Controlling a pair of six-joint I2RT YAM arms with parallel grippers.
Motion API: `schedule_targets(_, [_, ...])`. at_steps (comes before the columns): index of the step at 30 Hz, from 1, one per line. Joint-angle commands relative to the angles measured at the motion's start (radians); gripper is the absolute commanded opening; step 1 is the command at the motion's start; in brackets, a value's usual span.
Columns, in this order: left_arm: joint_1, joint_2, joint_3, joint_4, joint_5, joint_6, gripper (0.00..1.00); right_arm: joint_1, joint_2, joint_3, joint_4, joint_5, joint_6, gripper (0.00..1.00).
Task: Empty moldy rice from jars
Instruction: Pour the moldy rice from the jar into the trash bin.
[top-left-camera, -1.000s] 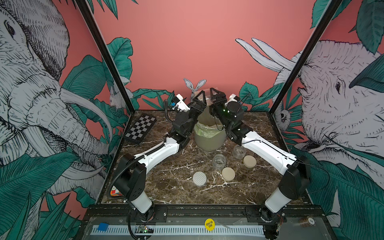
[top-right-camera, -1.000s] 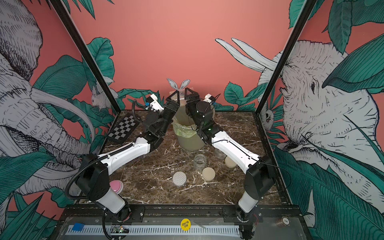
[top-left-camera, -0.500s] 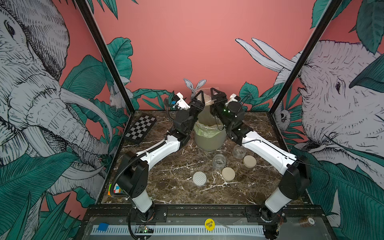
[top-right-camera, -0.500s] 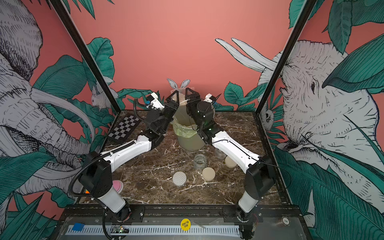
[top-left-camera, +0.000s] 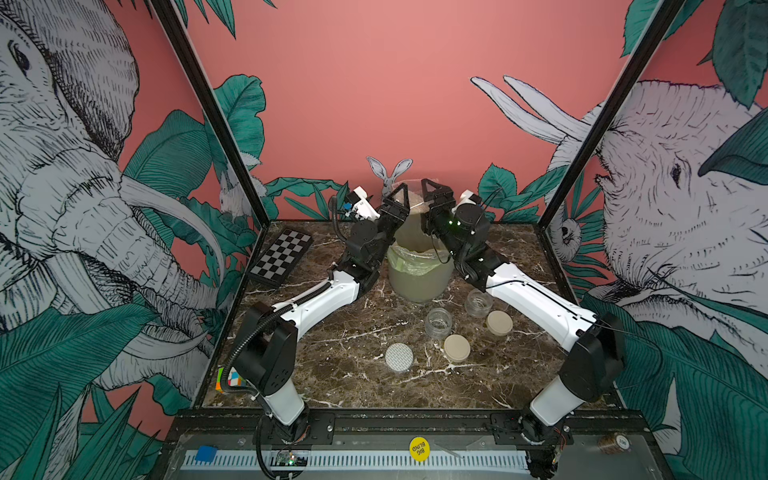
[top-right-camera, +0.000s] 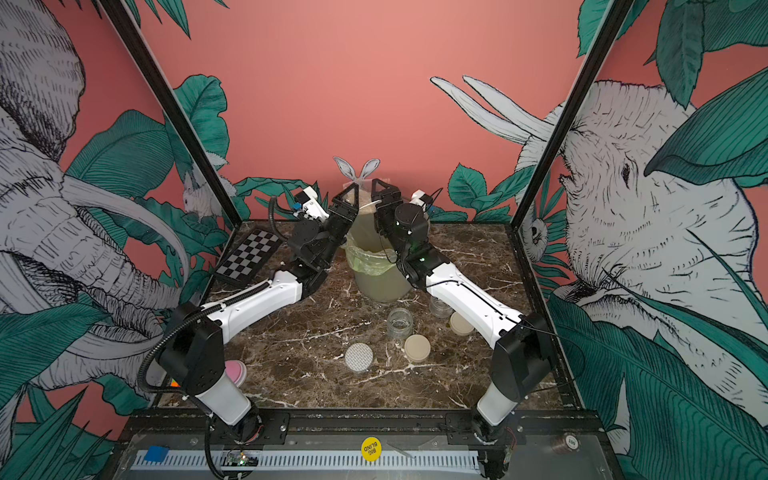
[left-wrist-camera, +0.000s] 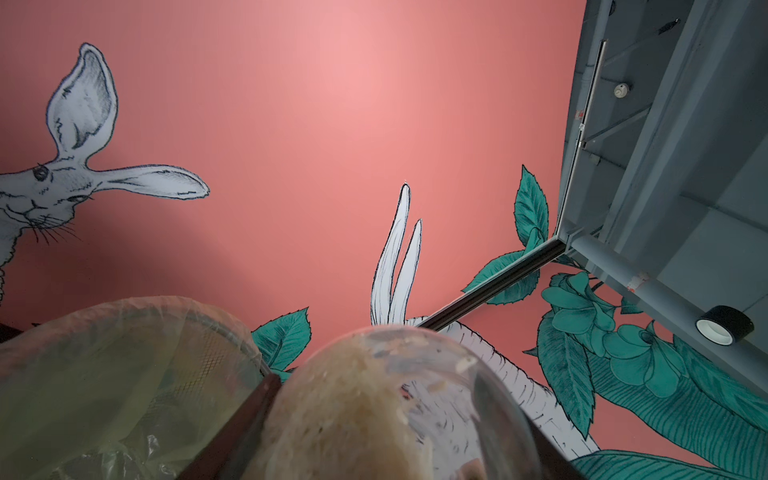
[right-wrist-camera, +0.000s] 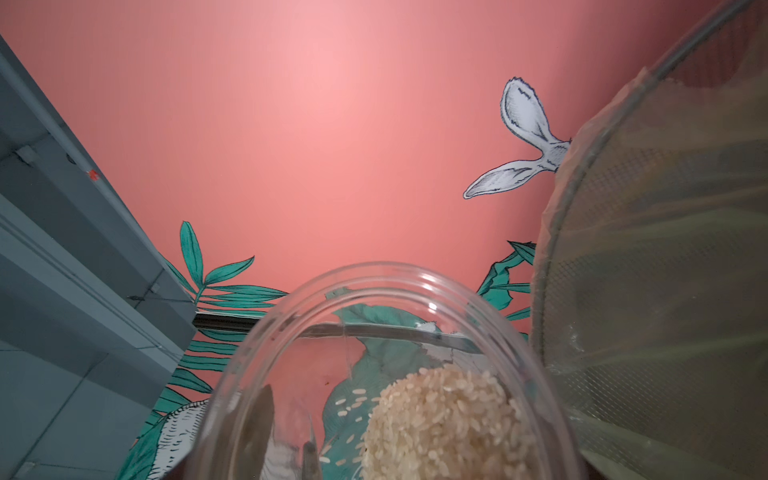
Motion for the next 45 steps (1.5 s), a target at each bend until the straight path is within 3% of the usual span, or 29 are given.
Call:
schedule_targets(1, [0.015, -0.053, -0.008, 0.026, 0.013, 0.025, 0.34, -0.010, -0.073, -0.006, -0.010, -0.013, -0.036, 0.87])
schedule_targets(8, [0.015, -0.048, -0.003, 0.026, 0.007, 0.034, 0.33, -0.026, -0.096, -0.019, -0.086, -0.028, -0.029, 0.97])
schedule_targets(17, [0.018, -0.039, 0.006, 0.029, -0.005, 0.041, 0.32, -0.028, -0.104, -0.034, -0.177, -0.043, -0.006, 0.99])
schedule_targets(26, [0.030, -0.053, -0.008, 0.021, -0.003, 0.055, 0.32, -0.072, -0.130, -0.025, -0.344, -0.091, -0.085, 0.98])
schedule_targets(32, [0.042, -0.057, -0.019, 0.015, 0.002, 0.058, 0.32, -0.102, -0.128, 0.034, -0.468, -0.141, -0.240, 0.97])
schedule_targets(43, [0.060, -0.078, -0.004, -0.061, 0.044, 0.089, 0.31, -0.125, 0.008, 0.334, -0.775, -0.218, -0.660, 0.95])
schedule_targets(45, [0.061, -0.083, -0.006, -0.079, 0.051, 0.097, 0.31, -0.126, 0.005, 0.337, -0.772, -0.202, -0.686, 0.95])
